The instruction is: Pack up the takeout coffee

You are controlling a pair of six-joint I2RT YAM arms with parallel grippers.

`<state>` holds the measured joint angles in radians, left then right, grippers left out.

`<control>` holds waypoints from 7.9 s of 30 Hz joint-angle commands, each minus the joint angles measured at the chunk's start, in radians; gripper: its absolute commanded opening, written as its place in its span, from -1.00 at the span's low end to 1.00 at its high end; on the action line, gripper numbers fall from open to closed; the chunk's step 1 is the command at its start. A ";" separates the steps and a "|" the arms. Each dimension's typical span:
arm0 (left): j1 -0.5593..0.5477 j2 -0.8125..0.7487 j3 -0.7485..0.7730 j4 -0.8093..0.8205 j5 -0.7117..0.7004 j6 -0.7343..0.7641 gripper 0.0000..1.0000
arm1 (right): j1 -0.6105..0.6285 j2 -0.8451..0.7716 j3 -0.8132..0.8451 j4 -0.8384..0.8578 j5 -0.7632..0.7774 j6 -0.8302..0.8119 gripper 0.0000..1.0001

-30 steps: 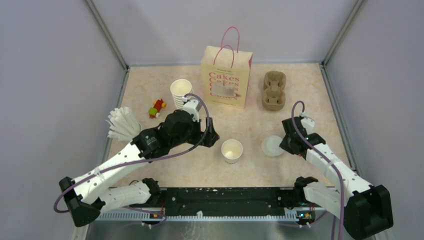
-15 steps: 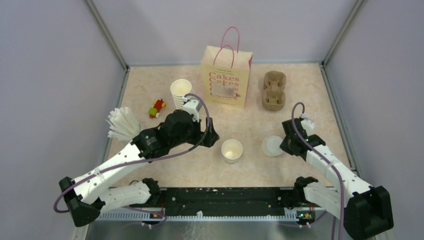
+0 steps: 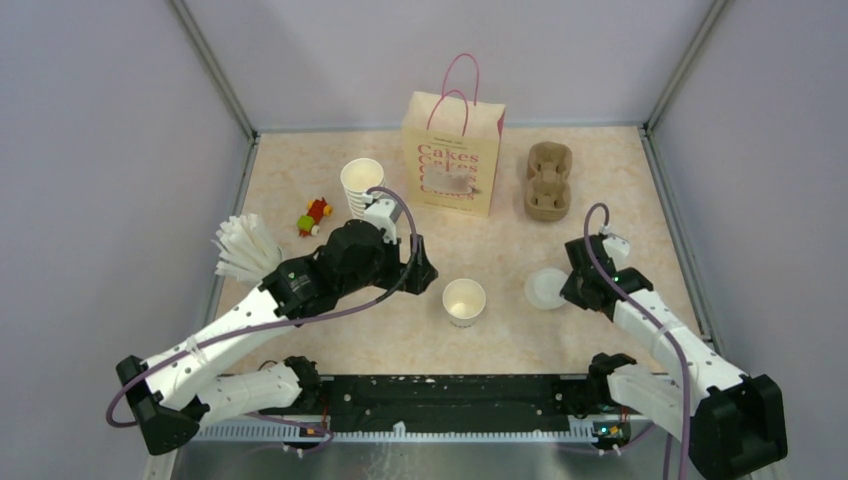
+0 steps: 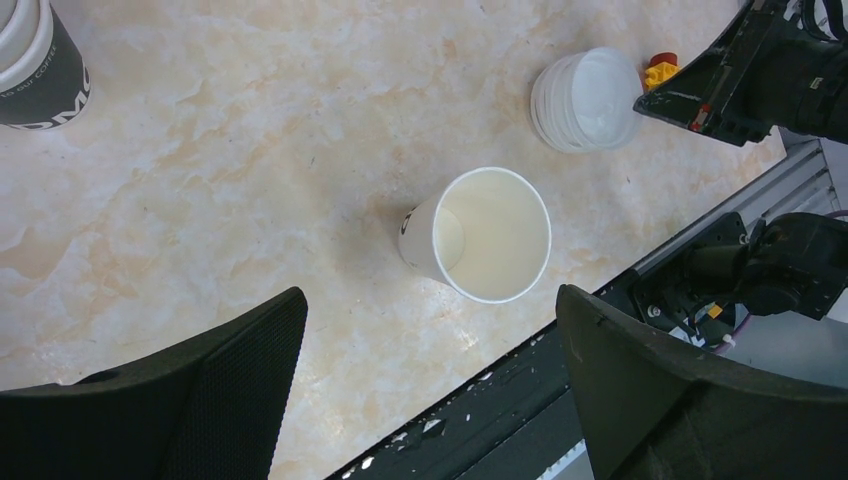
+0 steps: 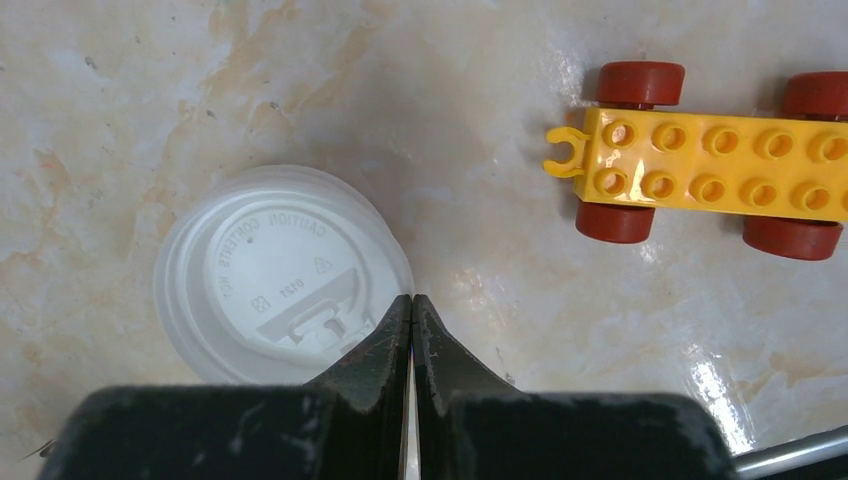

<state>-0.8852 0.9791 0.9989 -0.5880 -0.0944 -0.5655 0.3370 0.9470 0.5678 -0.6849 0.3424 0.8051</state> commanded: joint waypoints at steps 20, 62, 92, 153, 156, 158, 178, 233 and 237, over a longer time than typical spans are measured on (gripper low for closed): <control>-0.005 -0.008 0.061 0.064 -0.021 0.119 0.96 | -0.012 -0.065 0.326 -0.219 -0.192 -0.047 -1.00; -0.198 0.222 0.252 0.041 0.578 1.413 0.39 | 0.074 0.172 0.522 -0.127 -0.957 0.056 -1.00; -0.291 0.191 0.065 0.280 0.265 1.471 -0.23 | 0.109 0.168 0.514 -0.117 -0.991 0.077 -1.00; 0.192 0.169 0.060 0.660 0.533 -0.696 -0.43 | 0.540 0.010 0.540 0.413 -0.337 -0.601 0.92; 0.191 0.167 0.058 0.662 0.530 -0.696 -0.43 | 0.540 0.034 0.569 0.372 -0.365 -0.574 0.93; 0.191 0.164 0.057 0.659 0.529 -0.696 -0.43 | 0.540 0.036 0.577 0.365 -0.385 -0.556 0.93; 0.193 0.090 0.026 0.576 0.509 -0.635 -1.00 | 0.539 -0.244 0.239 0.677 -0.470 -0.606 0.97; 0.088 0.992 0.383 0.129 -0.136 0.382 0.81 | 0.539 -0.346 0.576 0.098 -0.278 -0.569 0.87; 0.083 0.980 0.383 0.120 -0.126 0.387 0.74 | 0.540 -0.347 0.573 0.103 -0.273 -0.561 0.87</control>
<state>-0.7952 1.9835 1.3903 -0.4908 -0.2043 -0.2020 0.8688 0.5999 1.1149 -0.5999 0.0631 0.2371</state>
